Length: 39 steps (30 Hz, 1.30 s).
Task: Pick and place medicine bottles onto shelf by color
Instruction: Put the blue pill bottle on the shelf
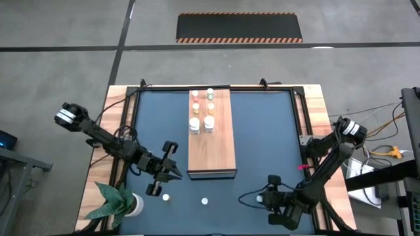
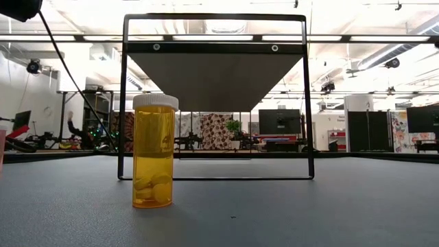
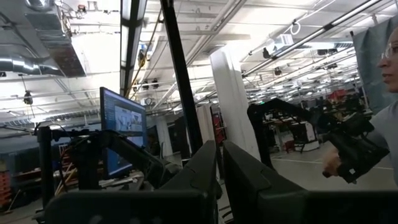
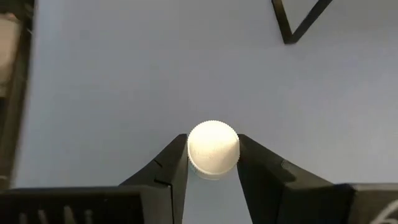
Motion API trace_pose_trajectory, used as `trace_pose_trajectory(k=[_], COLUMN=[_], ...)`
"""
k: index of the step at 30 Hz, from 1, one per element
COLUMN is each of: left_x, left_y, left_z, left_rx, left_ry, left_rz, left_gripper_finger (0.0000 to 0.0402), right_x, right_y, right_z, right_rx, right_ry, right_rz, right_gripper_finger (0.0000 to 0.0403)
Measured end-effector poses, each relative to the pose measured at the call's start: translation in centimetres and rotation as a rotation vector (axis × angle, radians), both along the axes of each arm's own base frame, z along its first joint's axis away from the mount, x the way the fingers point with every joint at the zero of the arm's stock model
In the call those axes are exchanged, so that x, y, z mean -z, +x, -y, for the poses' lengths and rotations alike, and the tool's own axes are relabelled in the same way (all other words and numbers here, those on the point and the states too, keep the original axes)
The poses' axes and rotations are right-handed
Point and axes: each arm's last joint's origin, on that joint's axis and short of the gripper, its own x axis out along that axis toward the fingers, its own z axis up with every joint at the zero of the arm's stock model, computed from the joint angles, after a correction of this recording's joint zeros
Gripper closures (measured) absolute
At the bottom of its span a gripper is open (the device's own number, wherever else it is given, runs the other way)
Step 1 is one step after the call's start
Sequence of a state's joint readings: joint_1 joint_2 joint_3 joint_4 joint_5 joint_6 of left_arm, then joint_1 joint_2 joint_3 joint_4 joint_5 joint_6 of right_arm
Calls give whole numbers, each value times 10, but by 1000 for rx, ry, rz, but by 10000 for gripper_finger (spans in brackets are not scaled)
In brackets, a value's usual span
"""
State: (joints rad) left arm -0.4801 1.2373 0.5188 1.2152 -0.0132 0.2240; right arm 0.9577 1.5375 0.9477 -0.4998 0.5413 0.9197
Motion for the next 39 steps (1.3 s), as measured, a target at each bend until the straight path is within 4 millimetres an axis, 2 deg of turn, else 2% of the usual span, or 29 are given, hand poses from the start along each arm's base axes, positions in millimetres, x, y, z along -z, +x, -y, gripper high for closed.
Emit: trace_pose_trajectory(k=[4,8,12,17,23,29,39], left_x=[-1,-1,-1,-1,-3,-3,-8], left_y=[-1,-1,0,1,-2,-8,-18], left_z=[-1,-1,-4,-7,-8,-11,-17], left_rx=[-4,-12,-92,-185,-186,-186,-202], left_ry=[-4,-7,-45,-89,-94,-100,-63], left_rz=[5,4,-16,-41,-35,-26,-45], left_gripper_finger=[389,389,389,389,389,389,389], right_x=[-26,-61,-94,-134,-174,-195,-212], right_y=[2,2,3,6,15,32,74], right_z=[-3,-2,-2,-6,-3,13,61], right_rx=[5,70,139,145,151,154,139], right_ry=[21,9,3,43,86,68,-83], right_rz=[13,-23,-43,24,114,145,166], right_gripper_finger=[294,295,294,292,292,292,292])
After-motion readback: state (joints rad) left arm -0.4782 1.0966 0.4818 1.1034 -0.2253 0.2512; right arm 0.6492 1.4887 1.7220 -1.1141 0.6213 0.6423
